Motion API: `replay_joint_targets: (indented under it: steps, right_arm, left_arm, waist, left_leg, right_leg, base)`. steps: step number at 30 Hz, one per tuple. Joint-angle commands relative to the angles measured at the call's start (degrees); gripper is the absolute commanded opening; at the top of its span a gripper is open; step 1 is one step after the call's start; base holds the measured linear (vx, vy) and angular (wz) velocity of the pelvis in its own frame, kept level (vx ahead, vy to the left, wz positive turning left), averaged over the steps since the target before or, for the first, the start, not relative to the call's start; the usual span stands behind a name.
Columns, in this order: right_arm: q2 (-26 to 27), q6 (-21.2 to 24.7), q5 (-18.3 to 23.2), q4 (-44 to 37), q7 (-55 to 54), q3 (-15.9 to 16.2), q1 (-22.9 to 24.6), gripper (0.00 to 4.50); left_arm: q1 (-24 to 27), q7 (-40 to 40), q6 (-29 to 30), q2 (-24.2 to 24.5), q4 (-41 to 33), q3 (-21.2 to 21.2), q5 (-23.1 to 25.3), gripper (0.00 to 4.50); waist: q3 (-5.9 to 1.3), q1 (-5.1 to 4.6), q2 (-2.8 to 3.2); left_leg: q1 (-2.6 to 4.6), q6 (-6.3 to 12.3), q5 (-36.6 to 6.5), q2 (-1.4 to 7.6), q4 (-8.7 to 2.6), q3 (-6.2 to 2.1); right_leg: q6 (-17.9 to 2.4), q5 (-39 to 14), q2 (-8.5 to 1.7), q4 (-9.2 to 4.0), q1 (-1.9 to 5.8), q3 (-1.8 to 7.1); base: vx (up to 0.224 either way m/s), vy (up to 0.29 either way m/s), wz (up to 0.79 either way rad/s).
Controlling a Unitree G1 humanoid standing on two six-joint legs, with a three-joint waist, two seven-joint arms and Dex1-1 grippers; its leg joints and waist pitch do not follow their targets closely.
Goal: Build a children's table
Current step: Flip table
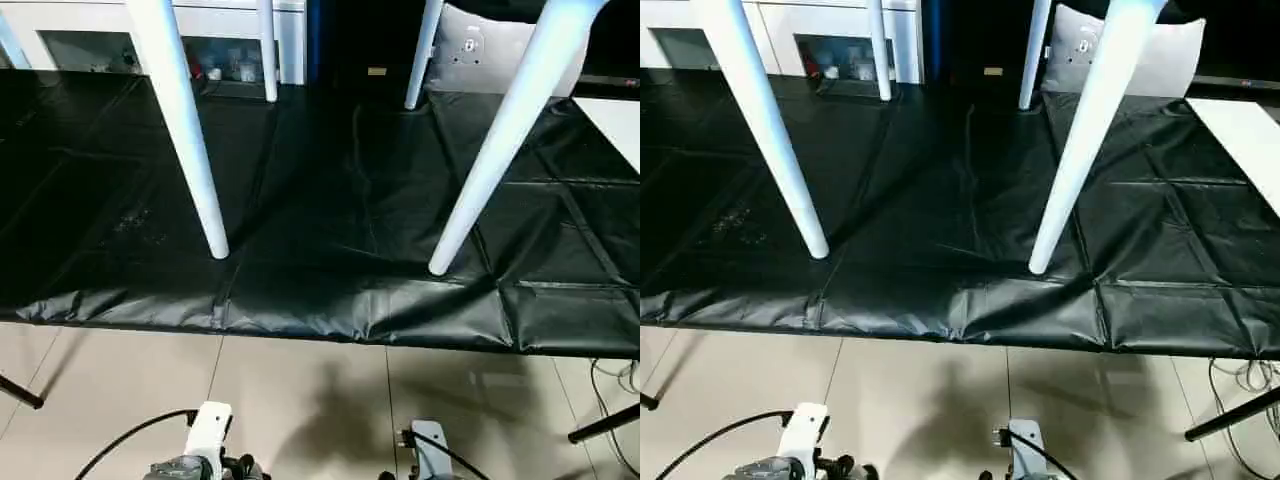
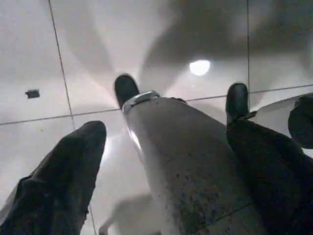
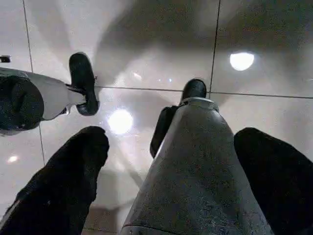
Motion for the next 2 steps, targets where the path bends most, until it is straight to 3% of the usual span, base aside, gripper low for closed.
replay_joint_targets:
  steps: [1,2]
  right_arm:
    - [0.0,1.1,-0.1,1.3,-0.1,-0.2,0.9,4.5]
    - [0.0,1.1,-0.1,1.3,-0.1,-0.2,0.9,4.5]
  left_arm:
    - [1.1,0.1,0.9,-0.8,1.8,-0.2,0.8,4.44]
    - [1.1,0.1,0.9,-0.8,1.8,-0.2,0.8,4.44]
  waist:
    - [-1.61,-0.25,0.36]
    - [-1.61,-0.24,0.4]
  left_leg:
    - [1.01,1.38,-16.6,1.64,-3.55,0.21]
    - [1.04,1.21,-17.0,1.69,-3.61,0.17]
  right_leg:
    - [-11.3,1.8,-2.81,-4.19,0.43,1.38]
    - [-11.2,1.0,-2.83,-4.25,0.42,1.4]
  base:
    - [0.0,0.0,0.0]
    - [0.0,0.0,0.0]
